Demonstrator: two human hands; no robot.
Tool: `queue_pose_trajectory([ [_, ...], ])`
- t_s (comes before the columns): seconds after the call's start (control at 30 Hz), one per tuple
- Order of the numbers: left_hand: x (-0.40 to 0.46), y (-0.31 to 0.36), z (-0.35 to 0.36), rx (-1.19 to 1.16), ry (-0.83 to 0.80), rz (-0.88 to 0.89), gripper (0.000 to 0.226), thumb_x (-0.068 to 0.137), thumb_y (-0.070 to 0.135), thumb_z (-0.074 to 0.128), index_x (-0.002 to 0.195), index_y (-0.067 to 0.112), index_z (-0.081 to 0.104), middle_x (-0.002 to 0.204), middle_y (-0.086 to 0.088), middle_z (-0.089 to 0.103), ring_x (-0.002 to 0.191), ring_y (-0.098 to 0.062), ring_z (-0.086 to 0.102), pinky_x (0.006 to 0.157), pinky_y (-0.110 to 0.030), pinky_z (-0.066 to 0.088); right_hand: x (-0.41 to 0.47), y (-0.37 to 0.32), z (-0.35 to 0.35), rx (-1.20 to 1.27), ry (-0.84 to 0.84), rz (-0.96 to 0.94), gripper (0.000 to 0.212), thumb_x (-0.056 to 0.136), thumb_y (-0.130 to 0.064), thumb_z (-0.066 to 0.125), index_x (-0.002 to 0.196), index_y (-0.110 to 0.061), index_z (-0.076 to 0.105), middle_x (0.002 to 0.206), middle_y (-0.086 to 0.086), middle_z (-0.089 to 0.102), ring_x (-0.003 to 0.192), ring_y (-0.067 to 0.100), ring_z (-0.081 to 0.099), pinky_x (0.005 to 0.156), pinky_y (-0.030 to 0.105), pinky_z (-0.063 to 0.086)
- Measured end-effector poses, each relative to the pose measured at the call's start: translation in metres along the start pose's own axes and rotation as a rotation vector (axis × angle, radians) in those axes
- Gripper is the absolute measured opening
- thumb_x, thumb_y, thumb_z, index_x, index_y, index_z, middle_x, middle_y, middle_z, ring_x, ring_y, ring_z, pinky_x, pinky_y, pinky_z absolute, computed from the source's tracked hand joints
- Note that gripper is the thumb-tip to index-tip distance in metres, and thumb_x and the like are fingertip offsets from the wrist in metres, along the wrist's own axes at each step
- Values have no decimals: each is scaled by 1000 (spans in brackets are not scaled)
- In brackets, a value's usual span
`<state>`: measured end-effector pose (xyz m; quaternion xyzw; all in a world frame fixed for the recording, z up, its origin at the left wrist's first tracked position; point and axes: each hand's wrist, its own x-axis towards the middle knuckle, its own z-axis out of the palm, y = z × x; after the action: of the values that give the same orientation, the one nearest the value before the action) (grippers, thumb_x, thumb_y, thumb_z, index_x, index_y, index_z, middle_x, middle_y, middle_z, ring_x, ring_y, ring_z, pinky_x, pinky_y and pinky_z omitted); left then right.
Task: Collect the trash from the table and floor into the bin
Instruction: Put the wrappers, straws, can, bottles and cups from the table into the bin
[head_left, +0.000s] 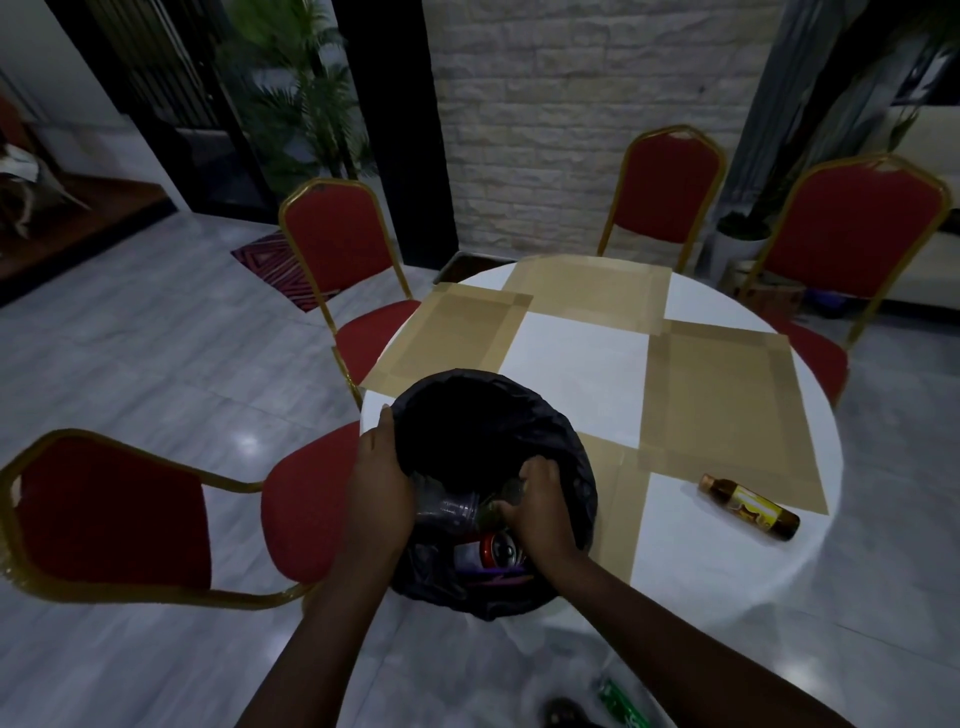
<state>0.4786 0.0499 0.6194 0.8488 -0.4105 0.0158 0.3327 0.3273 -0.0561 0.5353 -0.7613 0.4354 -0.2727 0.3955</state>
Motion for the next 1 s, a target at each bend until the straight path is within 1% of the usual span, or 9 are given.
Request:
queue_pose_trajectory([
  [0.13,-5,10,-3,-5,15,-28,59,91,-7,39,145,17,33,123,-12,56,105,-26,58,87,-33,49,-5,9,2,-133,-118,-16,45,66,-7,77,94,-18,43,105,4,41,88,22,53,74,29,43],
  [0.23,-3,9,-4,-34,34,-36,66,86,-12,39,144,21,38,106,-11,63,91,-24,62,79,-39,54,1,11,-5,-266,-198,-107,53,70,-14,77,117,-10,52,123,11,47,109,29,52,92,38,43],
  [0.3,3,7,-4,-38,56,-38,64,86,-13,40,141,20,43,96,-9,65,82,-23,63,74,-39,55,5,11,-14,-347,-206,-192,64,73,-22,75,130,-13,48,138,10,43,128,30,40,106,46,32],
  [0.37,5,16,-4,-56,71,-28,59,88,-12,41,138,18,47,93,-8,66,82,-21,64,74,-34,54,7,10,-27,-371,-203,-237,66,78,-26,72,137,-18,44,148,4,35,139,27,25,112,50,17],
  [0.47,6,34,-1,-105,39,-12,58,89,-13,41,139,15,47,93,-7,64,81,-20,61,75,-27,48,8,13,-53,-315,-79,-313,57,81,-26,71,133,-17,50,145,4,43,138,26,30,112,52,23],
  [0.57,13,45,11,-97,9,39,61,86,-15,43,140,14,46,100,-12,66,85,-24,63,74,-30,50,10,28,-86,-258,63,-328,49,83,-23,69,129,-16,54,139,3,49,134,24,37,108,47,32],
  [0.67,19,64,21,-87,-33,90,63,85,-13,43,141,17,44,111,-13,66,94,-28,64,81,-37,53,11,46,-119,-228,186,-301,43,87,-19,65,129,-16,54,137,2,52,133,22,37,110,39,30],
  [0.8,23,95,36,-65,-77,121,63,86,-10,42,142,20,43,122,-10,63,101,-29,63,84,-36,51,16,85,-158,-253,372,-192,34,91,-5,56,125,-11,57,132,8,56,128,25,43,107,40,35],
  [1.0,36,125,66,-51,-155,216,59,90,-2,43,141,26,42,122,-5,63,105,-24,61,86,-39,53,28,179,-188,-387,351,27,46,86,7,53,128,-9,54,138,12,50,129,32,42,104,46,39],
])
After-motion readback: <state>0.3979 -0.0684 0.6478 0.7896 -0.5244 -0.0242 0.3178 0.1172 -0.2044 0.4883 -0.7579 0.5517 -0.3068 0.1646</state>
